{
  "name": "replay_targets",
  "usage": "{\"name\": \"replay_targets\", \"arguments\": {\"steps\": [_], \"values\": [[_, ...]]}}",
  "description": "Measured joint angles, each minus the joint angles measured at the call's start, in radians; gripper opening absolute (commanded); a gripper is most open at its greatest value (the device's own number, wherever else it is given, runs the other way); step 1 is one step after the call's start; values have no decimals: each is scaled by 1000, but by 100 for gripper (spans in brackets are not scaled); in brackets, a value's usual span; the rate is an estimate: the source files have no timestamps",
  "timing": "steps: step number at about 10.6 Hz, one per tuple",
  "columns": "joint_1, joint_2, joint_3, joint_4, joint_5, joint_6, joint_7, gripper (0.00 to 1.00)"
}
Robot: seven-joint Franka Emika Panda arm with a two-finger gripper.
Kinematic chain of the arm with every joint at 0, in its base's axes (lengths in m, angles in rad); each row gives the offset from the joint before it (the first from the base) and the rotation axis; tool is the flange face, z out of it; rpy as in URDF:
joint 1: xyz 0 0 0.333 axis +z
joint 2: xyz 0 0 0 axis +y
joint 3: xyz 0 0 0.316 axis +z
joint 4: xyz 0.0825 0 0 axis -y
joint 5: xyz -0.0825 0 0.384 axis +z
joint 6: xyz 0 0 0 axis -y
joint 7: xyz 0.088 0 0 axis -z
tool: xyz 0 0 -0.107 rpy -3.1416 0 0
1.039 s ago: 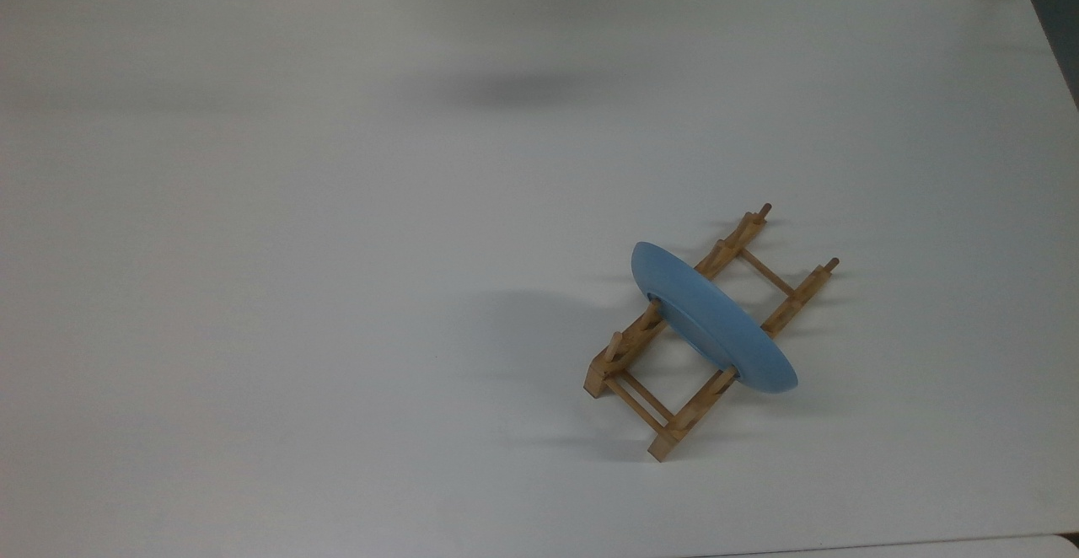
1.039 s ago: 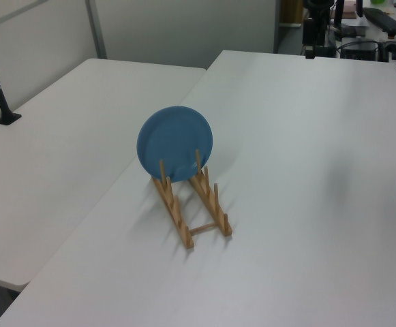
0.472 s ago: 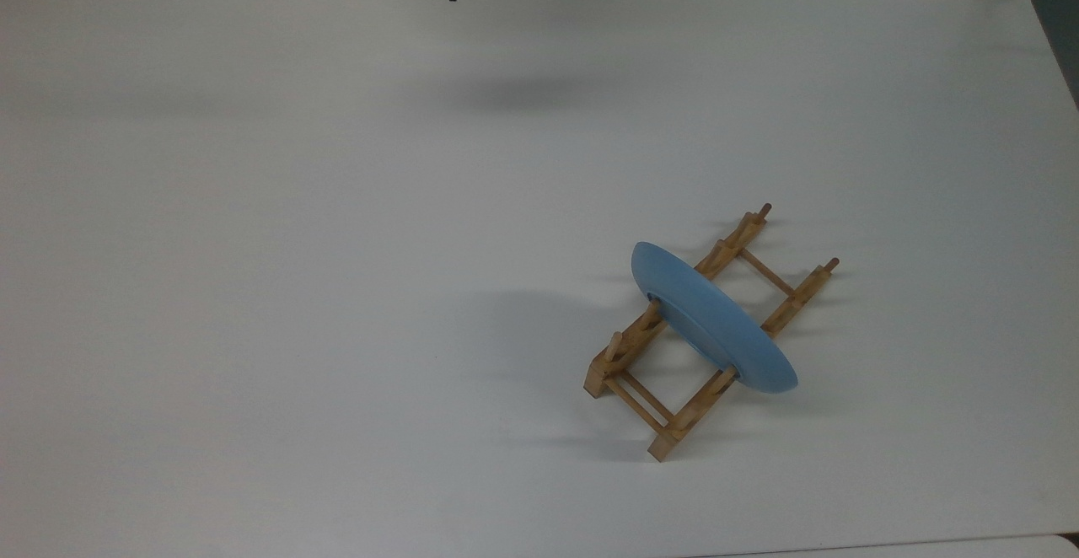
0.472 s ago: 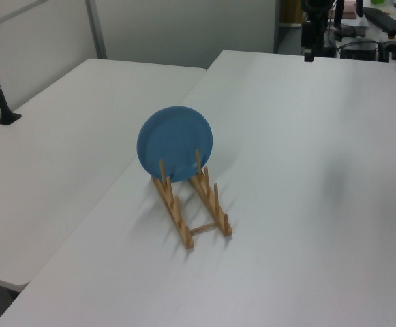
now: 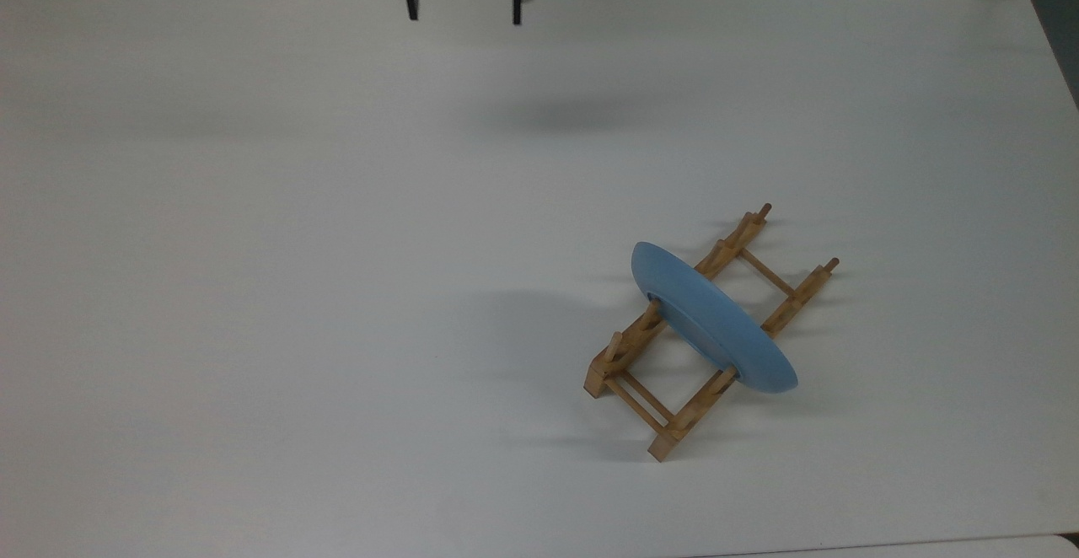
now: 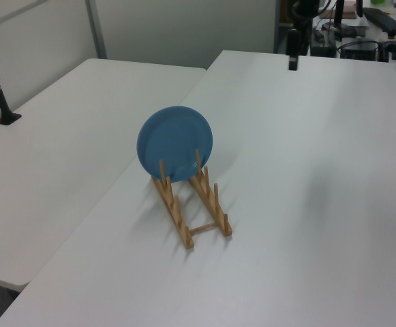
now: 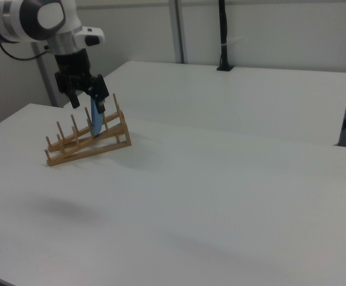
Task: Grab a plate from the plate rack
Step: 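Move the open gripper down toward the rim of the blue plate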
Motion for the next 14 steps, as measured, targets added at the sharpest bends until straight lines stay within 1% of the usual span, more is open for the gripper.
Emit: {"name": "replay_targets", "arguments": {"steps": [1, 2, 3, 4, 6, 7, 9, 10, 12, 13, 14], "values": [[35, 29, 0, 24, 0, 72, 75, 100], [78, 60, 0, 36, -17, 168, 166, 100], [127, 94, 1, 41, -70, 254, 268, 100], [176, 134, 1, 46, -147, 325, 381, 100], [250, 216, 2, 67, -303, 429, 571, 100], [271, 251, 2, 80, -369, 465, 631, 96], [284, 292, 1, 97, -471, 530, 671, 74], [284, 301, 1, 99, -524, 550, 672, 68], [297, 323, 1, 99, -636, 563, 673, 67], [303, 341, 2, 99, -670, 569, 676, 61], [307, 358, 2, 99, -689, 582, 681, 57]]}}
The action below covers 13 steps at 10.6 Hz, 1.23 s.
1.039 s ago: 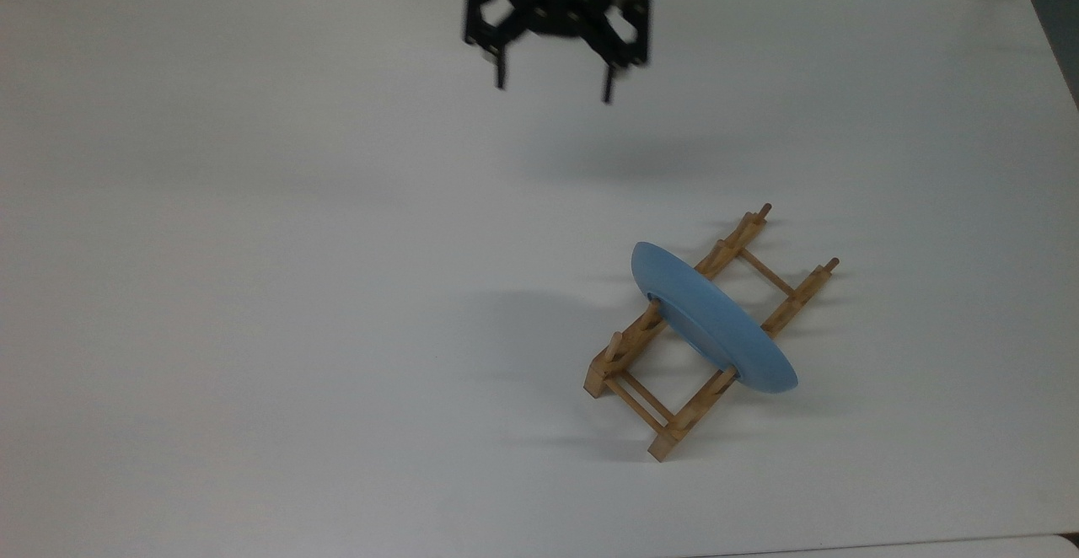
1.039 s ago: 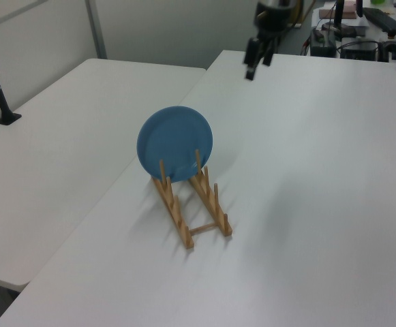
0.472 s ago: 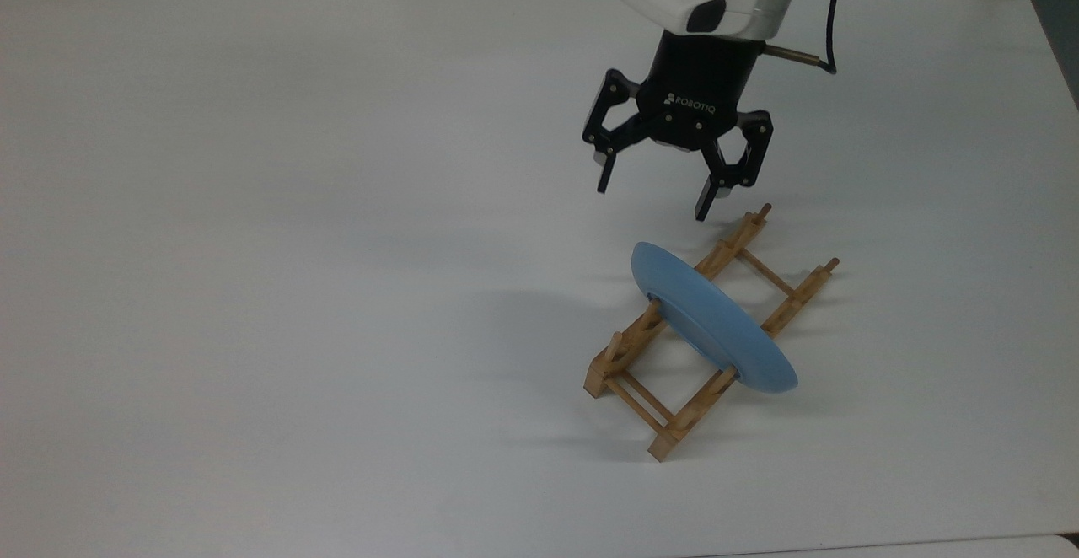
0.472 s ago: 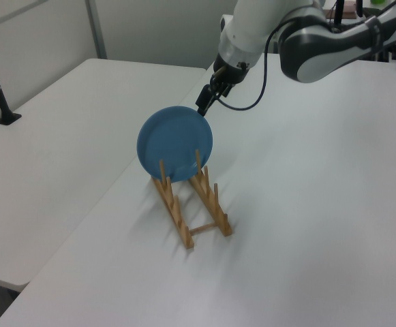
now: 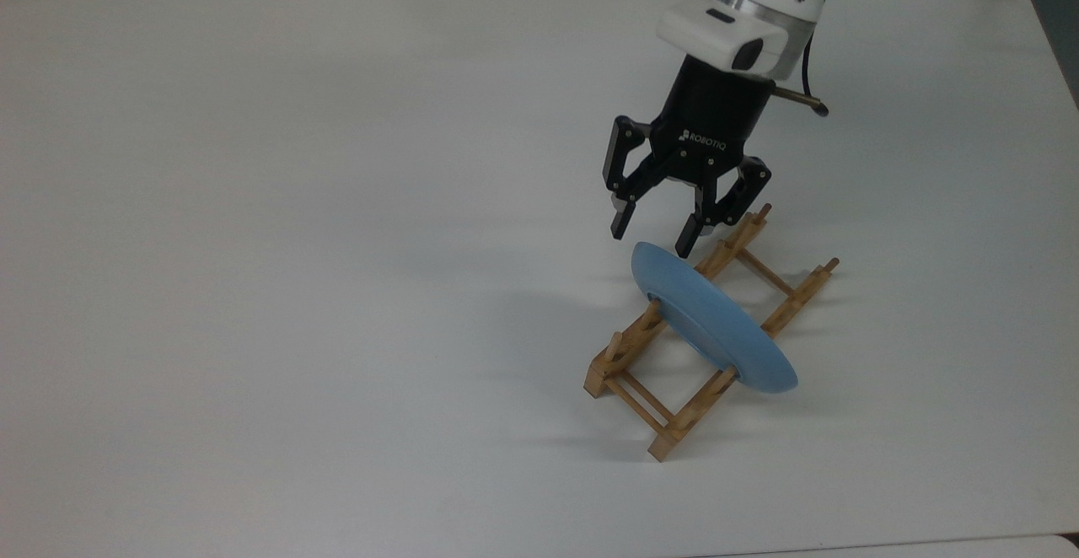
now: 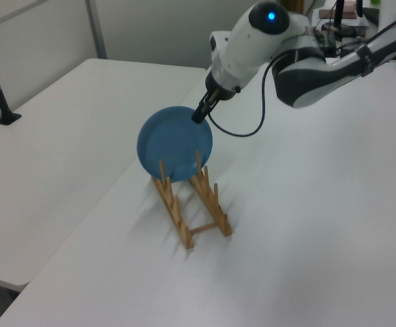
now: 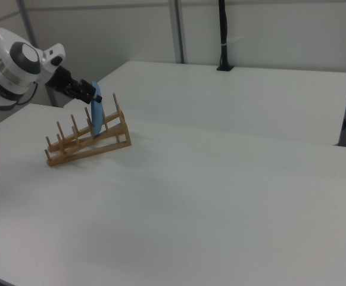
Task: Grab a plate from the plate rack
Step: 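Move the open gripper down toward the rim of the blue plate, then close the gripper on the blue plate's rim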
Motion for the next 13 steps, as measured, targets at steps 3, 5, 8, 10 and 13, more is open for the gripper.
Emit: {"name": "replay_targets", "arguments": {"steps": [3, 5, 8, 10, 13], "values": [[0, 19, 0, 2, -16, 7, 2, 31], [0, 20, 0, 2, -30, 7, 2, 30], [0, 20, 0, 4, -33, 7, 2, 6], [1, 20, 0, 5, -37, 7, 2, 0], [1, 20, -1, 16, -55, 7, 2, 0]]}}
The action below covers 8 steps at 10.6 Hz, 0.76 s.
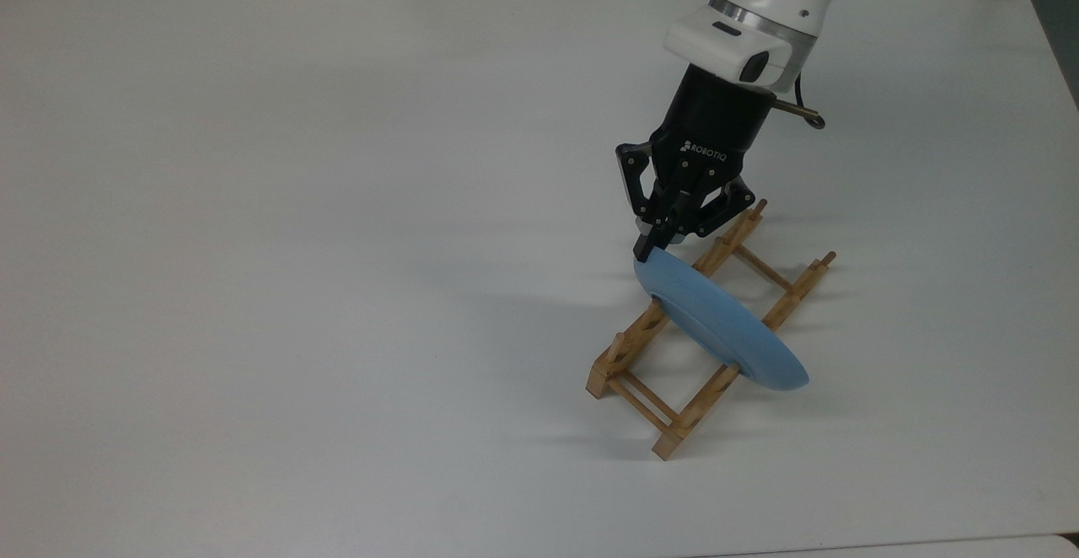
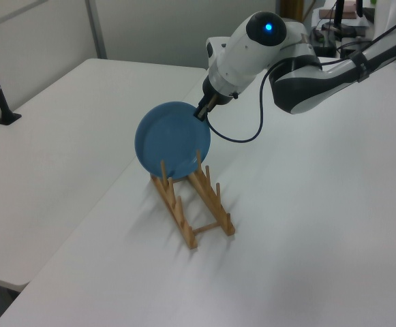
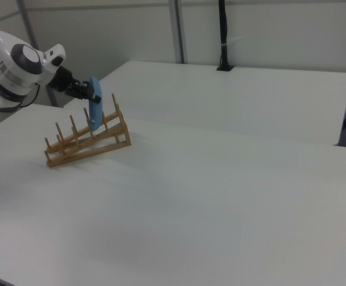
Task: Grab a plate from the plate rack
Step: 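Close the gripper on the blue plate's rim, then lift the blue plate up out of the wooden rack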
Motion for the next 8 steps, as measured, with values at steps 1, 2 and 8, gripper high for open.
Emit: {"name": "replay_targets", "arguments": {"steps": [1, 2, 8], "values": [[0, -2, 0, 6, -11, 0, 0, 0], [0, -8, 0, 11, -21, 0, 0, 0], [-7, -133, -7, 24, 34, -66, 0, 0]]}}
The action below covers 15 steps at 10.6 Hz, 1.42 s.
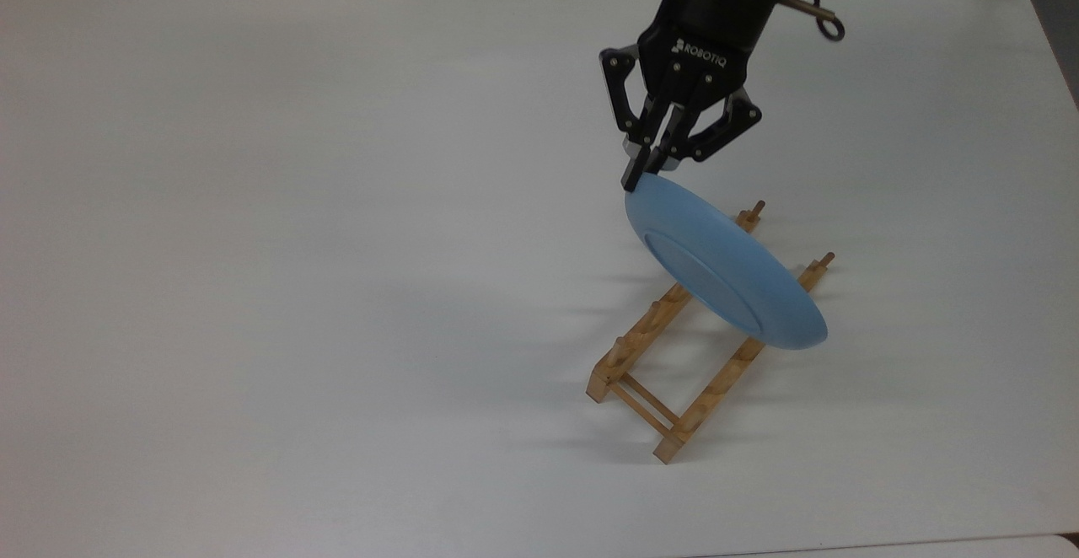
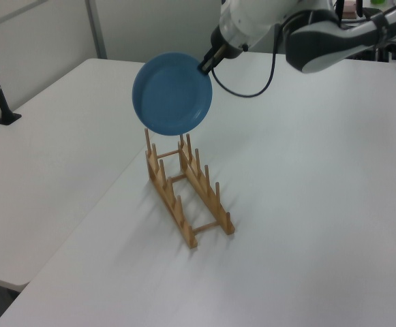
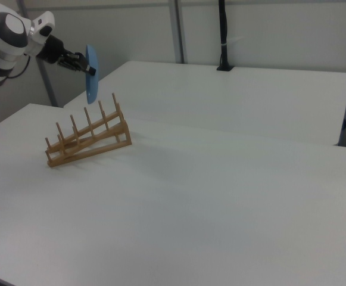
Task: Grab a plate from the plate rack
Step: 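Lift the blue plate up out of the wooden rack, then carry the plate away from the rack and lower it flat onto the table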
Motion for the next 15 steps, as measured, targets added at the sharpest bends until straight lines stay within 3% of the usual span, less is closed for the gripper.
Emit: {"name": "replay_targets", "arguments": {"steps": [2, 4, 7, 9, 11, 13, 15], "values": [[-17, -12, -5, 0, 97, -13, -10, 0], [-71, -21, -8, 0, 255, -16, -119, 0], [-187, -39, -22, -1, 590, -150, -504, 0], [-251, -46, -54, -9, 735, -303, -802, 0], [-295, -45, -84, -35, 783, -443, -1082, 0], [-337, -41, -97, -96, 785, -522, -1365, 0], [-359, -10, -100, -133, 785, -597, -1557, 0]]}}
